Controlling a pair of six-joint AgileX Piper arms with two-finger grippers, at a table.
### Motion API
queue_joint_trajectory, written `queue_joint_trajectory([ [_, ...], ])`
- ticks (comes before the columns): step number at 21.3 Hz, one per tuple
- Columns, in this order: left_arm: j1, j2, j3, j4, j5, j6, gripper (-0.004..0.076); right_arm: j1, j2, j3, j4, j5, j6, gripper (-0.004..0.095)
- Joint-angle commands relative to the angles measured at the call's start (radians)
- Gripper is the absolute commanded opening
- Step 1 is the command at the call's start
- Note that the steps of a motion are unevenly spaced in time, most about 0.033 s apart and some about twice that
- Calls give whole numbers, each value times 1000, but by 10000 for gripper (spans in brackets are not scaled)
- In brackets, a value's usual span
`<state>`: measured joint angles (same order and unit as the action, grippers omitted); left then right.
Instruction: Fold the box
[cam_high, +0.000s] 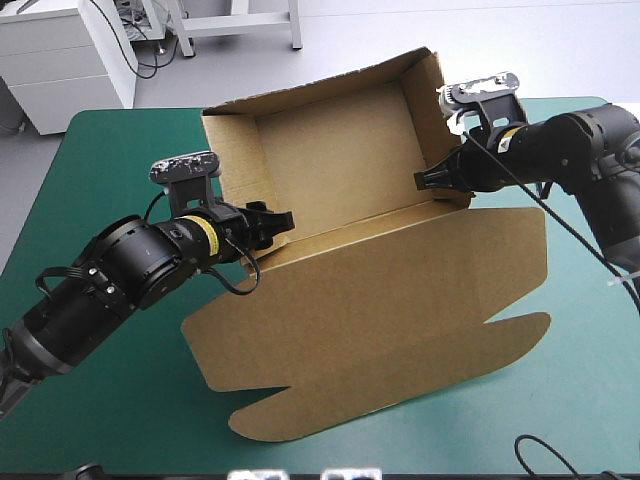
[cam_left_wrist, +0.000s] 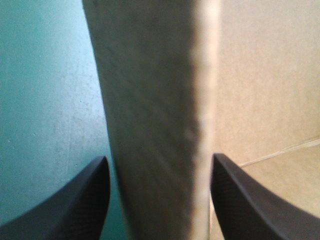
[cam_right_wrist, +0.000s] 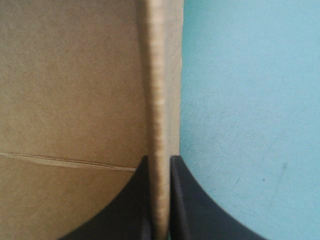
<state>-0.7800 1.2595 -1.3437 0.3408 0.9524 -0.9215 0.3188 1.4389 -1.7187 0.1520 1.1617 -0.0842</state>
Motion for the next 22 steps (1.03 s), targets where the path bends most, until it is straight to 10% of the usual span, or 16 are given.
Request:
queue_joint_trajectory([
  [1,-6,-21,-41,38,-15,-12,420,-1,-37,-30,64,-76,0,-13],
  [10,-6,-21,-127,43,22,-12,268,-1,-37,-30,64,-80,-3,-13],
  [14,-6,-21,-127,94,22,-12,-2,-1,-37,-30,64,-66,-3,-13],
  [22,-6,31,-130,176,103,21,-8,-1,-35,-30,-8,-56,45,-13],
])
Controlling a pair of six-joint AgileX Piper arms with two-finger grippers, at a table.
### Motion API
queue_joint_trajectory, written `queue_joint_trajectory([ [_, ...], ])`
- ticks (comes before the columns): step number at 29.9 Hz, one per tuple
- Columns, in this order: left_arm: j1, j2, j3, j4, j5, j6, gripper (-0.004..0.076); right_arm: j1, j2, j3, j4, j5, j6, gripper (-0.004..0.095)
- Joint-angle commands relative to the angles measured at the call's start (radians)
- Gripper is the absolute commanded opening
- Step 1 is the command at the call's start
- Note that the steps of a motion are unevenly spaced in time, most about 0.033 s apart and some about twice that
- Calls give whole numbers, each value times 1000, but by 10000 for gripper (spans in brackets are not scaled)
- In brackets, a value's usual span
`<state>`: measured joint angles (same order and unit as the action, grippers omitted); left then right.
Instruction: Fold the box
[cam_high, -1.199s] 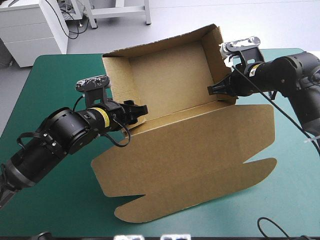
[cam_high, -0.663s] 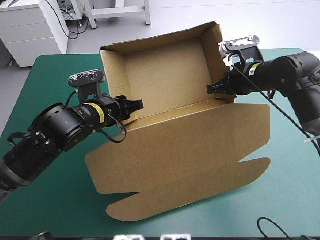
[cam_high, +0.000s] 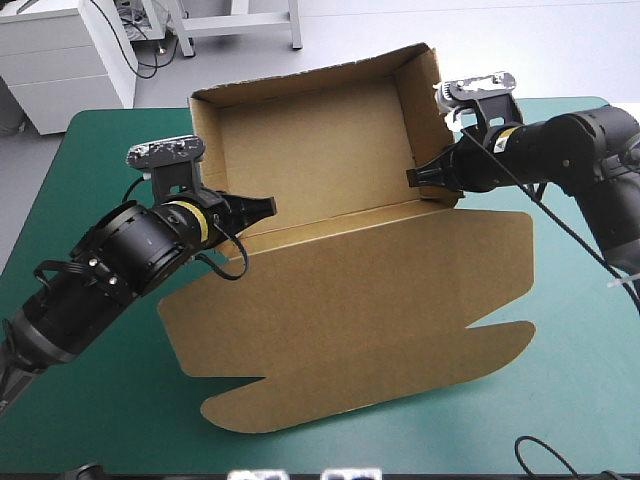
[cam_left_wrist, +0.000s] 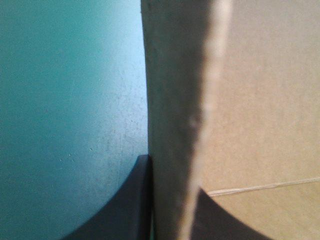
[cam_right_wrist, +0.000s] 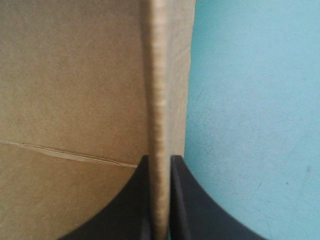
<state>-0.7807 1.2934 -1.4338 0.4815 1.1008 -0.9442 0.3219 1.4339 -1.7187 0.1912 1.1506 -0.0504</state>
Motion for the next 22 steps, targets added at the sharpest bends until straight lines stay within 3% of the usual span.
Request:
queue_joint_trajectory([
  [1,-5,10,-40,34,-45,55,-8,-4,-27,-29,-64,-35,19,-13],
  [6,-3,73,-40,37,-45,76,-8,-4,20,-27,-151,46,50,-13],
  [11,53,133,-40,-42,-45,135,-7,-4,100,-27,-153,95,50,-13],
  [22,256,285,-40,-280,-17,408,-7,-4,260,96,-137,77,71,-13],
])
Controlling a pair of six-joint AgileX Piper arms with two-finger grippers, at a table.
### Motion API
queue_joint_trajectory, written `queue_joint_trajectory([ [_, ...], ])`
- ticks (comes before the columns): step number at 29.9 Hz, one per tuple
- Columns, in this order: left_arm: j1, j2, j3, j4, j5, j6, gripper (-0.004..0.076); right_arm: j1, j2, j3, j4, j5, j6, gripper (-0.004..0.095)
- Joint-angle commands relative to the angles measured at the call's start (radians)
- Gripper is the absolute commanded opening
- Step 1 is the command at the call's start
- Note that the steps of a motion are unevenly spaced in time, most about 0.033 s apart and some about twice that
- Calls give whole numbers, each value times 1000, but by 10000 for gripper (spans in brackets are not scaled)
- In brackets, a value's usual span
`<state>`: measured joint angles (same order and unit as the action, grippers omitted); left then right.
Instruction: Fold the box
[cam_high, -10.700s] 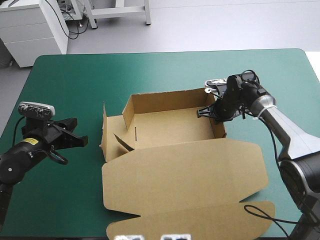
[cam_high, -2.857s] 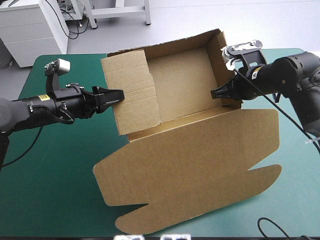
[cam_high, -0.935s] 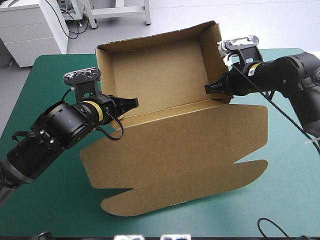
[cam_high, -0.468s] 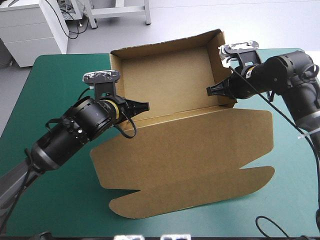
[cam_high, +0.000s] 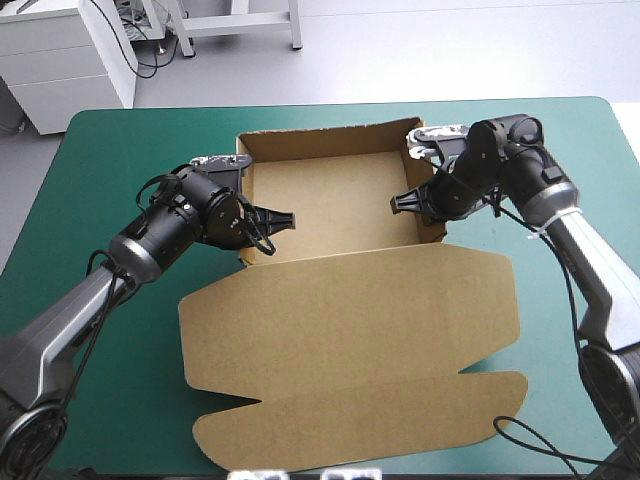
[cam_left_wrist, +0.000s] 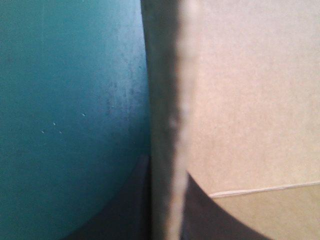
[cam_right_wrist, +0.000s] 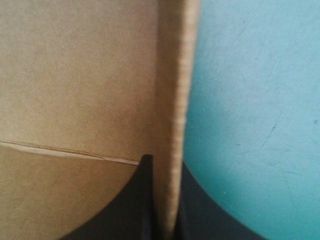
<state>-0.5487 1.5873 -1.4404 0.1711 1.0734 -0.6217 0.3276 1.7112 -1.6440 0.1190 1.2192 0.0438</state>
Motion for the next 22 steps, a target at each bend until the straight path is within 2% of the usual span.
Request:
queue_joint_trajectory([
  [1,24,9,-33,41,22,103,-7,-10,-7,40,-65,-2,-24,-13],
  [4,24,59,-33,36,43,149,-7,-10,6,86,-60,-35,-24,-13],
  [11,24,141,-33,34,47,153,-7,-10,18,123,-60,-47,-24,-13],
  [22,24,161,-33,-14,40,198,-7,-10,59,124,-24,-60,-24,-14],
])
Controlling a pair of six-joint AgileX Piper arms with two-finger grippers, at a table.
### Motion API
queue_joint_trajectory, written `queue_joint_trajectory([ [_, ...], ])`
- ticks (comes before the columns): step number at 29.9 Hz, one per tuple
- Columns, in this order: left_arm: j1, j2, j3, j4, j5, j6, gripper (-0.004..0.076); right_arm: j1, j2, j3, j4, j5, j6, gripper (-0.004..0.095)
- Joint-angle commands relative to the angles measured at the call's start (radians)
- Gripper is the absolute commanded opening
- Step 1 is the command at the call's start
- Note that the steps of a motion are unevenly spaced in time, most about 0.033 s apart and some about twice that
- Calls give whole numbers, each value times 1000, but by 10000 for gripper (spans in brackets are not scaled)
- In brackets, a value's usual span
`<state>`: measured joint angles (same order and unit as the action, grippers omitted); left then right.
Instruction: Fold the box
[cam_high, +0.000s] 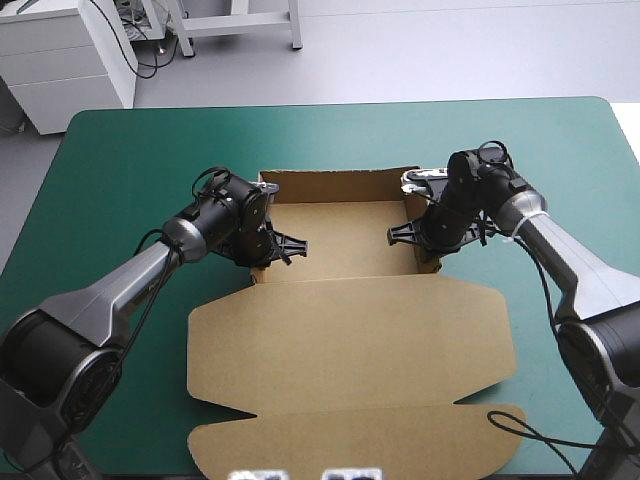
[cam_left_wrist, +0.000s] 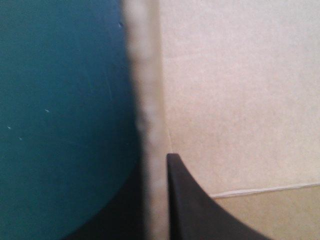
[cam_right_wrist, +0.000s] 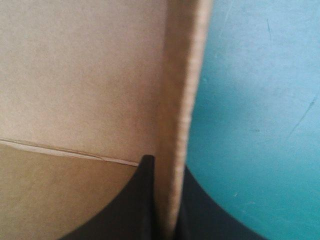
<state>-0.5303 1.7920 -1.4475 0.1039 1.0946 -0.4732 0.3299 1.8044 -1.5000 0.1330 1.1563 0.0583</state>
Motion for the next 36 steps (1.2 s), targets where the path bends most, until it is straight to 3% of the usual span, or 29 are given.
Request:
queue_joint_trajectory([
  [1,5,-43,-26,59,21,50,-7,-12,-34,-20,-38,3,-38,-14],
  [10,4,-43,-26,132,52,48,-8,-12,-34,-20,-33,13,-28,-13],
  [16,4,-43,-26,152,127,34,-8,-12,-34,-20,2,13,-39,-4],
  [23,4,-43,-26,201,155,36,6,-12,-34,-20,48,15,-68,226],
  [27,4,-43,-26,184,163,96,121,-12,-34,-20,56,19,-68,448],
  [31,4,-43,-26,195,192,98,369,-12,-34,-20,60,21,-68,662],
  [34,4,-43,-27,202,192,94,539,-12,-34,-20,72,21,-68,733],
  [36,4,-43,-40,202,192,94,581,-12,-34,-22,89,16,-68,736],
])
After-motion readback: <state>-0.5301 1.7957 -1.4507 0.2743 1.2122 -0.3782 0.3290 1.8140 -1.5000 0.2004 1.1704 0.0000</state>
